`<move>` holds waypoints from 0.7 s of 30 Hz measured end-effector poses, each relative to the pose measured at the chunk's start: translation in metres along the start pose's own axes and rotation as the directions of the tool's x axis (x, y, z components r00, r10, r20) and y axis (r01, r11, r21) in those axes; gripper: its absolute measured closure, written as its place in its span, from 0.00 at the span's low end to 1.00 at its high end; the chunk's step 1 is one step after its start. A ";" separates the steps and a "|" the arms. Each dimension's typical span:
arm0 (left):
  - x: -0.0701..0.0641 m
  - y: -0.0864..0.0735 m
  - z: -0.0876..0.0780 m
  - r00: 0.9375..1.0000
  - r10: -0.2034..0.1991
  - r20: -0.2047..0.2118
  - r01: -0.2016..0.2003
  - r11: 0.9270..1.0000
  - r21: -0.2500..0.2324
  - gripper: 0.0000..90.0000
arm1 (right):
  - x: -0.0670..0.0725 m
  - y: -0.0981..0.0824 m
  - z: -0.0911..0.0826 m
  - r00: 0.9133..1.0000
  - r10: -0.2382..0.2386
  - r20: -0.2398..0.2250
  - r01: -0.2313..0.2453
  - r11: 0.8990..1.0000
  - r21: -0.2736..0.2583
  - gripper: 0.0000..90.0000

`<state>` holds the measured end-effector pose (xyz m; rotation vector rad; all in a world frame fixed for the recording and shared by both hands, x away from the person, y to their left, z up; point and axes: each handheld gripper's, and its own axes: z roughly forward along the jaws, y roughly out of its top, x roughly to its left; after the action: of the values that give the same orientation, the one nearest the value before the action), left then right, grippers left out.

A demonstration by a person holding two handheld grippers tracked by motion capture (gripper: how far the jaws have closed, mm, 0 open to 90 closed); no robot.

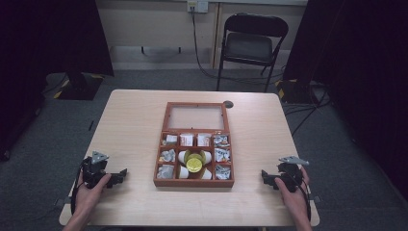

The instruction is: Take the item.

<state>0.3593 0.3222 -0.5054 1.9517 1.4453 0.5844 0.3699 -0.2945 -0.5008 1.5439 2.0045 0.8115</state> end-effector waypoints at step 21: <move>-0.019 0.011 -0.007 0.992 0.106 0.065 -0.104 0.994 -0.031 0.19 | 0.000 0.000 0.000 1.000 0.000 0.000 0.000 1.000 0.000 0.00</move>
<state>0.3570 0.3037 -0.4922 2.0162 1.2934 0.5774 0.3699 -0.2945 -0.5008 1.5443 2.0043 0.8114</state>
